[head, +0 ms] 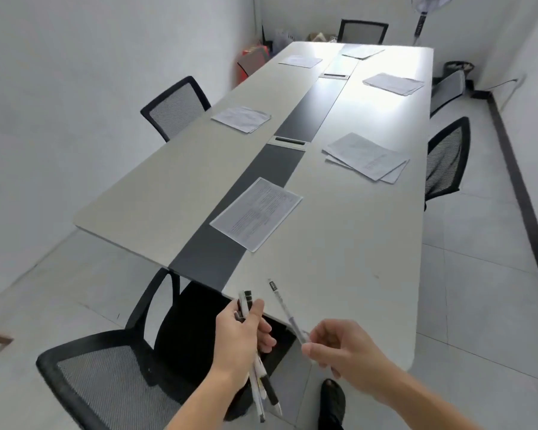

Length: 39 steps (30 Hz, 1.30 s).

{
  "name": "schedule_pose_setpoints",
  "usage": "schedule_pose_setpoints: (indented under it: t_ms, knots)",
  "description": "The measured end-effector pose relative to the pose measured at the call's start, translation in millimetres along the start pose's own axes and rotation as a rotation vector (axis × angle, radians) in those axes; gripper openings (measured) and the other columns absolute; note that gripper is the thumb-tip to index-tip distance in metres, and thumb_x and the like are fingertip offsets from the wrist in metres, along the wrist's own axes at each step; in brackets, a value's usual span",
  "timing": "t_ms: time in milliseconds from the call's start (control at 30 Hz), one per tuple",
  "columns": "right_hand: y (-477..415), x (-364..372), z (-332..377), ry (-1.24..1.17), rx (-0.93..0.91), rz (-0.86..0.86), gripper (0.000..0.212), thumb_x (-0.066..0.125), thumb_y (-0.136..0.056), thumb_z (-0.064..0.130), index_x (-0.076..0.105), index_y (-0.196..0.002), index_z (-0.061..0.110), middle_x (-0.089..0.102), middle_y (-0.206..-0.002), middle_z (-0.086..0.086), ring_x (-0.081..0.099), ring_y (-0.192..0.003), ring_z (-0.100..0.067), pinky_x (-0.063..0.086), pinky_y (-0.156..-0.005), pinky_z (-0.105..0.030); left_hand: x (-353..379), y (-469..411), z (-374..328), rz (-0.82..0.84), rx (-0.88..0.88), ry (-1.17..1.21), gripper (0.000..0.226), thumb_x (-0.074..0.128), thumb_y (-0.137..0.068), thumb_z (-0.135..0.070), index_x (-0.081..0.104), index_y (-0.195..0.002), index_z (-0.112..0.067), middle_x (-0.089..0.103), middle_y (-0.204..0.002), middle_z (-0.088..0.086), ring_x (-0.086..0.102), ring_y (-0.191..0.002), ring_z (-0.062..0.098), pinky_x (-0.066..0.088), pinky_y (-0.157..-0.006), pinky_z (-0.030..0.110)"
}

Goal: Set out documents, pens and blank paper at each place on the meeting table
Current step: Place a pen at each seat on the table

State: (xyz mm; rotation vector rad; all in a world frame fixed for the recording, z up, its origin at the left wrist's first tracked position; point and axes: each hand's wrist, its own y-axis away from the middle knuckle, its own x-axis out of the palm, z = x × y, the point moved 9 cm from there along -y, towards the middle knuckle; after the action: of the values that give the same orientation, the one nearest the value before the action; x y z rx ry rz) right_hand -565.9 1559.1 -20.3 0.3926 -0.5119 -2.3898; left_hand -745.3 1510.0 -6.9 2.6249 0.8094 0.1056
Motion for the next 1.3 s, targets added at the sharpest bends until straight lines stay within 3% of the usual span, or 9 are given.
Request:
schedule_pose_setpoints:
  t_ms: [167,333,533,633,733,900,1067,1200,1300]
  knots:
    - [-111,-103,-24,-0.008,0.109,-0.194,0.005,0.069,-0.088,0.011,0.066,-0.090,0.007,0.067,-0.070,-0.006,0.059,-0.059,-0.015,0.044,-0.050,-0.027,1,-50,11,-0.080,-0.218,0.247,0.025,0.060,-0.092,-0.014,0.047,-0.072,-0.009,0.040,-0.052,0.004,0.032,-0.032,0.012,0.026,-0.035,0.018]
    - [-222,-158,-61,0.062,0.269,-0.272,0.009,0.070,-0.087,0.009,0.063,-0.087,0.003,0.064,-0.077,-0.010,0.061,-0.062,-0.021,0.055,-0.059,-0.030,5,-63,19,-0.121,-0.308,0.350,0.031,0.063,-0.091,-0.017,0.043,-0.067,-0.012,0.037,-0.050,0.004,0.030,-0.032,0.011,0.023,-0.037,0.018]
    - [-286,-174,-109,0.219,0.452,-0.368,0.011,0.070,-0.079,0.012,0.063,-0.084,0.005,0.070,-0.067,-0.011,0.072,-0.061,-0.028,0.061,-0.076,-0.046,-5,-81,24,-0.186,-0.370,0.371,0.024,0.063,-0.090,-0.016,0.045,-0.074,-0.011,0.039,-0.052,0.004,0.031,-0.032,0.011,0.025,-0.036,0.018]
    - [-290,-169,-124,0.246,0.488,-0.394,0.027,0.072,-0.076,0.022,0.053,-0.094,0.016,0.071,-0.070,-0.008,0.072,-0.065,-0.026,0.060,-0.077,-0.044,-10,-97,24,-0.182,-0.399,0.351,0.020,0.063,-0.090,-0.016,0.047,-0.078,-0.011,0.040,-0.052,0.004,0.032,-0.032,0.011,0.026,-0.035,0.018]
    - [-286,-167,-121,0.278,0.493,-0.404,0.023,0.073,-0.078,0.030,0.056,-0.087,0.017,0.072,-0.069,-0.004,0.072,-0.067,-0.023,0.060,-0.079,-0.044,-11,-114,23,-0.162,-0.424,0.304,0.027,0.064,-0.089,-0.019,0.044,-0.074,-0.011,0.040,-0.053,0.004,0.031,-0.034,0.012,0.026,-0.036,0.020]
    - [-273,-176,-128,0.276,0.567,-0.421,0.036,0.075,-0.077,0.042,0.059,-0.095,0.014,0.073,-0.069,-0.004,0.073,-0.069,-0.022,0.059,-0.080,-0.043,1,-150,6,-0.050,-0.432,0.293,0.018,0.062,-0.090,-0.023,0.054,-0.096,-0.007,0.041,-0.051,0.004,0.032,-0.032,0.012,0.027,-0.035,0.019]
    - [-237,-173,-93,0.429,0.511,-0.472,0.040,0.065,-0.082,0.047,0.061,-0.111,0.020,0.070,-0.105,0.001,0.066,-0.098,-0.021,0.047,-0.078,-0.031,23,-186,-9,0.016,-0.409,0.255,0.030,0.060,-0.091,-0.038,0.050,-0.084,-0.010,0.036,-0.049,0.003,0.032,-0.032,0.013,0.027,-0.037,0.019]
    - [-194,-134,-40,0.128,0.297,-0.358,0.019,0.069,-0.086,0.037,0.066,-0.094,0.020,0.073,-0.087,-0.002,0.070,-0.077,-0.013,0.056,-0.069,-0.037,62,-197,-20,0.052,-0.401,0.300,0.036,0.056,-0.093,-0.042,0.045,-0.076,-0.012,0.035,-0.045,0.001,0.031,-0.032,0.013,0.026,-0.037,0.020]
    - [-153,-95,-1,-0.098,0.222,-0.143,0.020,0.068,-0.089,0.031,0.068,-0.101,0.015,0.074,-0.094,-0.010,0.070,-0.080,-0.013,0.053,-0.066,-0.031,97,-195,-30,0.054,-0.369,0.335,0.037,0.056,-0.093,-0.043,0.042,-0.078,-0.012,0.035,-0.047,0.001,0.031,-0.034,0.014,0.028,-0.037,0.022]
